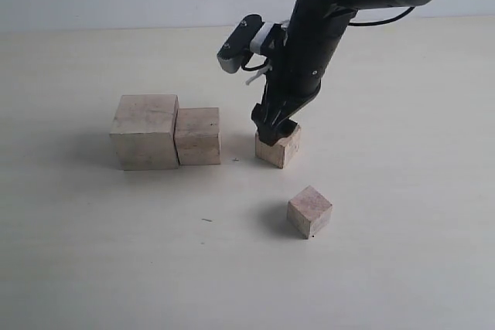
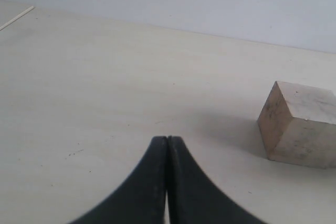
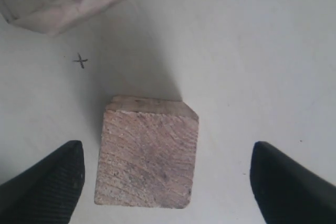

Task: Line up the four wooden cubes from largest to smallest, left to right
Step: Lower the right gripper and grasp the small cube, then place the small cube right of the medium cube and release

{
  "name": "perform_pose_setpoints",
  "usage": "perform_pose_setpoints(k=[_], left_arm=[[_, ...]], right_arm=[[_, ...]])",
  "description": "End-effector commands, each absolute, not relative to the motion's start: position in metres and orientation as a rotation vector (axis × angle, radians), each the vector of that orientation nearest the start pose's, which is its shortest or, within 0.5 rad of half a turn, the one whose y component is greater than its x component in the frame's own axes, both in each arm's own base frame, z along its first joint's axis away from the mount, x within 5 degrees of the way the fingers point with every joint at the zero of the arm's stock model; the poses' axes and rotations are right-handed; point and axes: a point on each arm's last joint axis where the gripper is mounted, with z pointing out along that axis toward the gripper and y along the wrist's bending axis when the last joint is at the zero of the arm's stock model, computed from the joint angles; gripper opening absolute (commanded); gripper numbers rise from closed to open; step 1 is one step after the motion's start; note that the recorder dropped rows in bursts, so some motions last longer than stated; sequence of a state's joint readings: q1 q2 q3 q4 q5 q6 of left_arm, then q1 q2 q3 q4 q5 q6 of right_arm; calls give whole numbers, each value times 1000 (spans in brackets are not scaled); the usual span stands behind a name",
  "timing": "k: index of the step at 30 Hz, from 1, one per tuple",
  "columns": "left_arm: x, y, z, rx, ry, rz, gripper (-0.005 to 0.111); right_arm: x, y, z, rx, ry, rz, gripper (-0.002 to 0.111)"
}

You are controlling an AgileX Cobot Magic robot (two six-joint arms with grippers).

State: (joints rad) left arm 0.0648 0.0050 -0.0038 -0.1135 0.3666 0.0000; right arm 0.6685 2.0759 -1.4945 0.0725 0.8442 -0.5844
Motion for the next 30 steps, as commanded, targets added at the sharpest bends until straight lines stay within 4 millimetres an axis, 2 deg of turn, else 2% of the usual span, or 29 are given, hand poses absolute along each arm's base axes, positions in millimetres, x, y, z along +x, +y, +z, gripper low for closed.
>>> perform_pose_setpoints(k=[1, 8, 12, 18, 22, 25, 30], left_arm=[[53, -1, 181, -122, 1836, -69, 0], [53, -1, 181, -122, 1836, -69, 0], [53, -1, 181, -122, 1836, -69, 0], [53, -1, 181, -122, 1836, -69, 0], [53, -1, 181, -122, 1836, -69, 0], [53, -1, 181, -122, 1836, -69, 0], [53, -1, 181, -122, 1836, -69, 0]], right_arm=[[329, 264, 154, -1624, 2452, 112, 80], [327, 266, 142, -1623, 2505, 142, 77], [328, 266, 142, -1618, 2508, 151, 35], [331, 269, 143, -1587, 2467, 150, 1], [333, 273, 144, -1535, 2449, 195, 0], [335, 274, 144, -1565, 2405, 188, 0], [332, 274, 144, -2001, 2054, 141, 0]])
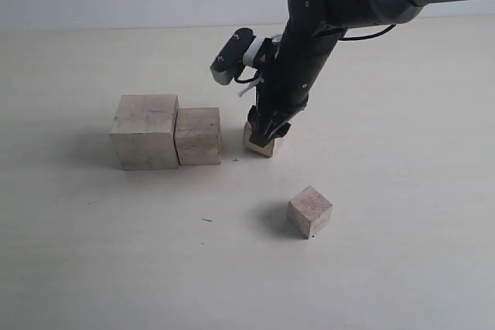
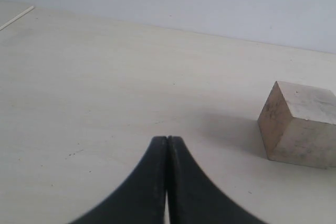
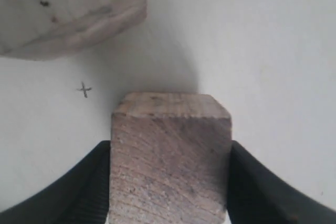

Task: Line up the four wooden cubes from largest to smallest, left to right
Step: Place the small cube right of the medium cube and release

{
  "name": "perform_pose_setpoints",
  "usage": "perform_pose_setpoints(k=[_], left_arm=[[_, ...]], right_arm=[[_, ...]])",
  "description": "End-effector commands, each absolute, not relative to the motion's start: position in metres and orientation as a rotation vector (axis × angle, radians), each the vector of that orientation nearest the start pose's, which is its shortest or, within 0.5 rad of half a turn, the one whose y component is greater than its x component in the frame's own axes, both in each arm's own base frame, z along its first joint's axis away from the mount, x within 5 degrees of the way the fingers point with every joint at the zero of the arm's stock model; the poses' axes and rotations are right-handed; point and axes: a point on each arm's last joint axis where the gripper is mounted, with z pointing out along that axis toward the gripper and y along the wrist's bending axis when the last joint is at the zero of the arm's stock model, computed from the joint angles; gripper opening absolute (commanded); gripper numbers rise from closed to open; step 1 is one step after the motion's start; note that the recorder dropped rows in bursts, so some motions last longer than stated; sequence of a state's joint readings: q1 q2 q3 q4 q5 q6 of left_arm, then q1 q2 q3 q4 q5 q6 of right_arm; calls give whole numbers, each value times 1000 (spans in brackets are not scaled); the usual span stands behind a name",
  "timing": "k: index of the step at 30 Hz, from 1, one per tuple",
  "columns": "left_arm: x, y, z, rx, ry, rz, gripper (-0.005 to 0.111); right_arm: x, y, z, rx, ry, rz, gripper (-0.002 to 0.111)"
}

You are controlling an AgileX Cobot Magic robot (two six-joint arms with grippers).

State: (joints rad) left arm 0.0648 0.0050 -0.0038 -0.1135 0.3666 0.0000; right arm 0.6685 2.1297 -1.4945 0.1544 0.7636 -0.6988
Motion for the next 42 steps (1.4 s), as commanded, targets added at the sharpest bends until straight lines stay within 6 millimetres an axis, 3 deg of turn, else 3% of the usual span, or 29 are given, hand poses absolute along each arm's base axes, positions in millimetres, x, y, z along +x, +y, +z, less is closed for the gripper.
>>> perform_pose_setpoints(k=[1, 5, 12, 19, 30, 42], left_arm=[[53, -1, 181, -122, 1836, -69, 0], [53, -1, 181, -122, 1836, -69, 0], [53, -1, 181, -122, 1836, -69, 0], [53, -1, 181, -122, 1836, -69, 0], [53, -1, 181, -122, 1836, -69, 0], [53, -1, 181, -122, 1836, -69, 0]], right_arm=[[331, 274, 144, -2106, 1959, 132, 0], [329, 275, 144, -2335, 1671, 113, 0], [327, 282, 145, -2348, 1538, 185, 0], [328, 286, 144, -2281, 1573, 234, 0], [327, 289, 112, -2291, 1649, 309, 0], [327, 291, 111, -2247, 1671, 336, 0]])
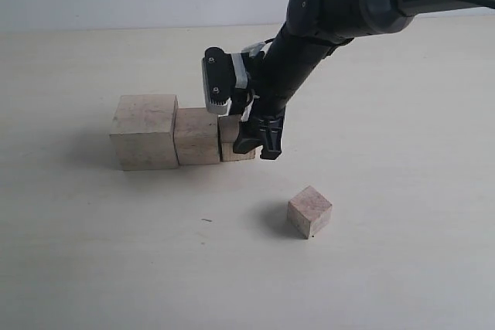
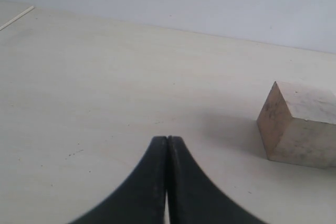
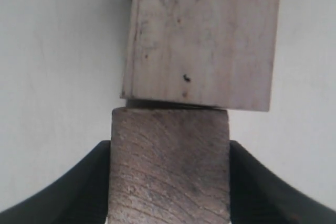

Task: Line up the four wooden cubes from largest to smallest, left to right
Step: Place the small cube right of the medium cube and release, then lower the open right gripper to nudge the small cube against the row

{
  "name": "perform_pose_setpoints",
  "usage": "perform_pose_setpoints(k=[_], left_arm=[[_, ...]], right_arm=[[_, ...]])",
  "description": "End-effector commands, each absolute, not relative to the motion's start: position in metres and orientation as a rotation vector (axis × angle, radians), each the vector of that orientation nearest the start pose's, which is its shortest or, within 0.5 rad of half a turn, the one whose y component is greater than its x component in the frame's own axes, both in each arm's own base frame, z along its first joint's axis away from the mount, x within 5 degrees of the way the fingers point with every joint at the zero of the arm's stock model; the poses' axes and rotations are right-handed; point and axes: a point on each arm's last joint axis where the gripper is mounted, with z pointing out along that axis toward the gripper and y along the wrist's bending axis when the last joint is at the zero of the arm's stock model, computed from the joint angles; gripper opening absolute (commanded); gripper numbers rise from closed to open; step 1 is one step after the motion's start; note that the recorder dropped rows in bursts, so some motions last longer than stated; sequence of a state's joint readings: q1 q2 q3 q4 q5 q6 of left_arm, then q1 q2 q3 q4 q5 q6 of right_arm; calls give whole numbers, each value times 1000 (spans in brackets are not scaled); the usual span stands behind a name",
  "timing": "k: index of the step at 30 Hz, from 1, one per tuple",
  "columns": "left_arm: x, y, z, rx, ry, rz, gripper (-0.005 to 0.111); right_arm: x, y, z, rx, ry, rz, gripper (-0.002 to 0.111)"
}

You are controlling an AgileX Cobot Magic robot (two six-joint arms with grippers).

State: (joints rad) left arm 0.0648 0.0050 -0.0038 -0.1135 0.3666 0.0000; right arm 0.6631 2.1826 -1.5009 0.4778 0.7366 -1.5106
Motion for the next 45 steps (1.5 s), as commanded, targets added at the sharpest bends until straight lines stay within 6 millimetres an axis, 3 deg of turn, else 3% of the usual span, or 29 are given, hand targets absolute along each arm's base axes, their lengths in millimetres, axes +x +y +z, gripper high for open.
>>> perform_pose_setpoints(k=[1, 13, 22, 25, 27, 30, 38, 41, 42, 45], left_arm=[[53, -1, 181, -122, 1836, -69, 0], [53, -1, 181, -122, 1836, -69, 0], [53, -1, 181, -122, 1836, -69, 0], [53, -1, 181, -122, 1836, -69, 0], [53, -1, 181, -122, 1836, -69, 0], [53, -1, 181, -122, 1836, -69, 0], [53, -1, 181, -122, 1836, -69, 0], [53, -1, 181, -122, 1836, -69, 0], [53, -1, 181, -122, 1836, -69, 0], [53, -1, 181, -122, 1836, -69, 0]], right_arm=[[327, 291, 111, -2247, 1671, 336, 0], [327, 291, 111, -2196, 1751, 355, 4], [327, 292, 112, -2175, 1773, 363, 36], [326, 295, 113, -2113, 1807, 417, 61], [326, 296, 113, -2099, 1815, 431, 71], [327, 295, 119, -2080, 1824, 419, 72], [333, 288, 165, -1986, 1805, 238, 72], [335, 281, 188, -1787, 1961, 174, 70], [334, 277, 203, -1634, 2071, 188, 66], [326, 269, 229, -1519, 2154, 209, 55]])
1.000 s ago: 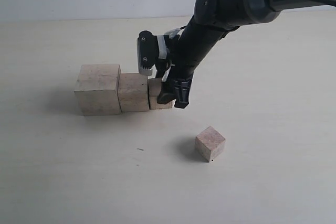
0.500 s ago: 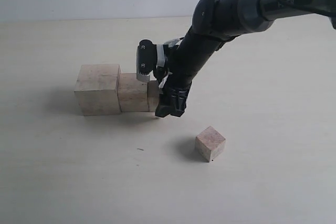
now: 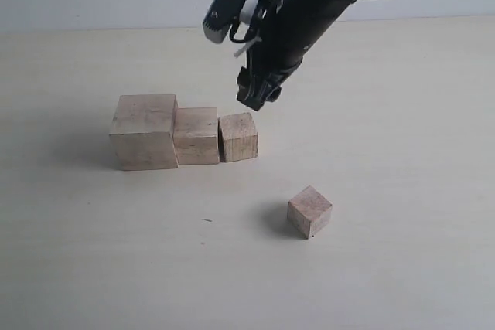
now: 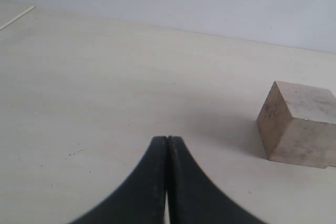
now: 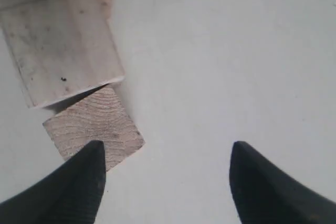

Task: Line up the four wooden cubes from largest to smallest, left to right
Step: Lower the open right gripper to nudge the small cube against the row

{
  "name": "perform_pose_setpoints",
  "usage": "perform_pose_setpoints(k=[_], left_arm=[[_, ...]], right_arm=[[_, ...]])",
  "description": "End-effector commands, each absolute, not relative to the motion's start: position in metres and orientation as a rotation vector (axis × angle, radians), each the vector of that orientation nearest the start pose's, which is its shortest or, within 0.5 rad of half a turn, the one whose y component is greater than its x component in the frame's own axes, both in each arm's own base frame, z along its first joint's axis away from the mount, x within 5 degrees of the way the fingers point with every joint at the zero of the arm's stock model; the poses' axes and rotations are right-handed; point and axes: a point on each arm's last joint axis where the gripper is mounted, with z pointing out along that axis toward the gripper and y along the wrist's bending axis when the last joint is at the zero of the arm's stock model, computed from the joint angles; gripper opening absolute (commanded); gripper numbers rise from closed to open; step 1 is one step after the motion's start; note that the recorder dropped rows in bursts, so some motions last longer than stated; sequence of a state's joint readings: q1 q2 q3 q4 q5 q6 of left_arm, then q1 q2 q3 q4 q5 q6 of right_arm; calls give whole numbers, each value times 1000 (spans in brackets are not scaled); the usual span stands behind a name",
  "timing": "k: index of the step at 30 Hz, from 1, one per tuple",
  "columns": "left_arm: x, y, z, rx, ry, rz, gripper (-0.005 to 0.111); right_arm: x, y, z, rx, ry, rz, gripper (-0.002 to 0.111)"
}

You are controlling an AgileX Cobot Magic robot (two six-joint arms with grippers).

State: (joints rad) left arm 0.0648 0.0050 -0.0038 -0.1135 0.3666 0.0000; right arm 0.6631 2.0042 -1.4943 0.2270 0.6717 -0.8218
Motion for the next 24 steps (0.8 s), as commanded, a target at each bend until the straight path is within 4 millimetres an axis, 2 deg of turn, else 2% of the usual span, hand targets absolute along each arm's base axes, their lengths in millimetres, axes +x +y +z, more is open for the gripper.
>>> perform_pose_setpoints(k=[1, 4, 8, 18, 21, 24], left_arm=[[53, -1, 181, -122, 1836, -69, 0], [53, -1, 181, -122, 1836, -69, 0], [53, -1, 181, -122, 1836, -69, 0], [53, -1, 181, -122, 1836, -69, 0], [53, -1, 181, -122, 1836, -69, 0], [53, -1, 181, -122, 1836, -69, 0]], right_arm=[[322, 266, 239, -1525, 2144, 203, 52], [326, 263, 246, -1530, 2092, 117, 52], [335, 260, 223, -1519, 2157, 10, 52], [345, 267, 168, -1562, 2258, -3, 52], [345, 268, 158, -1540, 2300, 5, 52], [345, 268, 157, -1479, 2345, 38, 52]])
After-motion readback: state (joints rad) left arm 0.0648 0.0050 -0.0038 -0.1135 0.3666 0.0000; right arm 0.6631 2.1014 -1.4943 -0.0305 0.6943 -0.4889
